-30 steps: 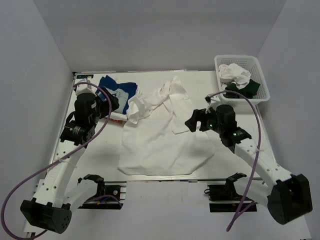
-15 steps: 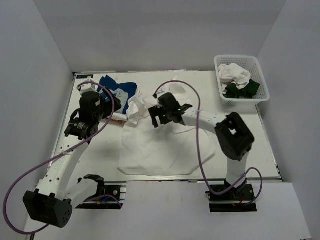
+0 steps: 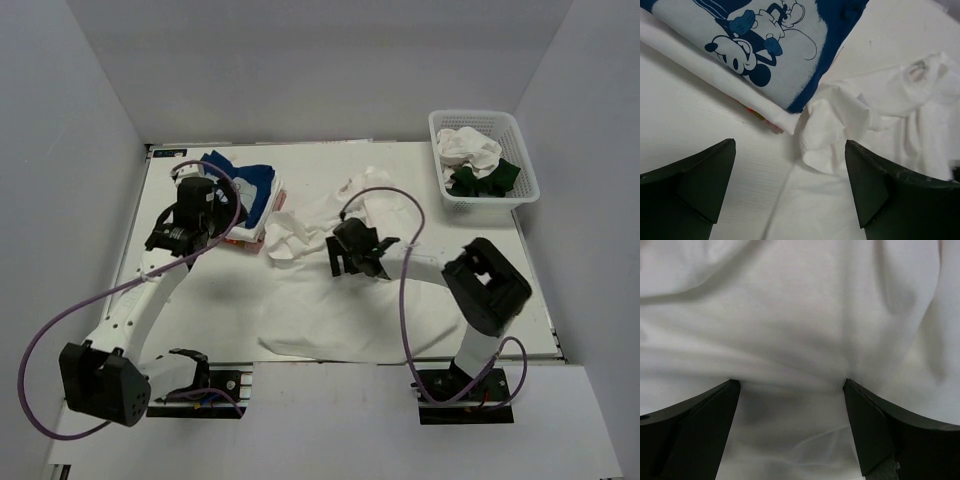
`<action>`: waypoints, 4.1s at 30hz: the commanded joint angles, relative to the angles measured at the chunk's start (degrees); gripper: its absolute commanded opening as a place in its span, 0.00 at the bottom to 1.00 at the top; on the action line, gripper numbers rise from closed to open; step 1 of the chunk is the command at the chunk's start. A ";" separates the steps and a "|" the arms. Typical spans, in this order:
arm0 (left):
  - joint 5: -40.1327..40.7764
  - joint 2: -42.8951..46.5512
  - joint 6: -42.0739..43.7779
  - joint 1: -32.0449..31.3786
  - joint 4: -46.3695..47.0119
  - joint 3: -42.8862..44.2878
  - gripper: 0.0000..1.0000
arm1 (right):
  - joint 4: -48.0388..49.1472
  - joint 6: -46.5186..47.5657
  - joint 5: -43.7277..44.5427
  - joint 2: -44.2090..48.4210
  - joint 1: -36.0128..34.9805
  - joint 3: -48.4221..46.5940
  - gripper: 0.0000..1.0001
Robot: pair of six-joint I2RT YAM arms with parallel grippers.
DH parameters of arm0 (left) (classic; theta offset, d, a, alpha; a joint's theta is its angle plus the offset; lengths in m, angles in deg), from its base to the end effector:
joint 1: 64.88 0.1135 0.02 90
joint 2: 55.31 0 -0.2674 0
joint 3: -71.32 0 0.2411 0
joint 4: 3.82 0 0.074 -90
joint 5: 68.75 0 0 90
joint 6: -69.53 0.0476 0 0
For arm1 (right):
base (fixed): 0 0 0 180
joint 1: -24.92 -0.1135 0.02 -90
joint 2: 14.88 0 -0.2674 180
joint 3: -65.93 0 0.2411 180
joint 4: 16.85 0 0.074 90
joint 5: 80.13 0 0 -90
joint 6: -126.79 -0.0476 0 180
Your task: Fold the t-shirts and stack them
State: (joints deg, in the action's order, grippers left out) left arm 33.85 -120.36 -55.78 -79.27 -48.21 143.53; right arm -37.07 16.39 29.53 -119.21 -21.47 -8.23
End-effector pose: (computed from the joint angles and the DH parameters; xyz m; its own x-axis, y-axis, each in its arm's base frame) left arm 0.2373 -0.0502 0.3131 -0.5212 -0.4486 -0.7260 -0.2781 0.8935 -0.3525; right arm 0.2671 0.2571 0.1599 -0.6842 -0.2423 -0.6879 -0.3152 0.9488 -0.0207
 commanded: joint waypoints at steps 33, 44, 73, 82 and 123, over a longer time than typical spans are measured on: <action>19.49 -43.48 27.39 -12.06 -5.01 31.59 1.00 | 0.97 2.03 -11.05 34.46 3.41 16.77 0.90; 24.05 -55.34 26.35 -11.37 -5.79 35.28 1.00 | -0.97 1.95 -6.57 34.64 3.85 16.50 0.90; 21.60 -70.01 42.40 5.33 24.07 38.78 1.00 | 2.90 -0.78 -2.70 31.83 7.01 17.91 0.90; 14.21 -78.46 51.74 7.80 26.46 49.59 1.00 | 2.55 -2.36 -3.31 26.64 8.42 15.45 0.90; -12.25 -36.10 10.69 26.43 21.70 10.40 1.00 | 2.81 4.75 -19.05 16.71 9.39 7.98 0.90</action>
State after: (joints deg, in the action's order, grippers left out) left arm 27.23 -158.20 -45.58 -53.00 -34.48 153.71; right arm -34.51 19.38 11.54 -101.92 -12.01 2.50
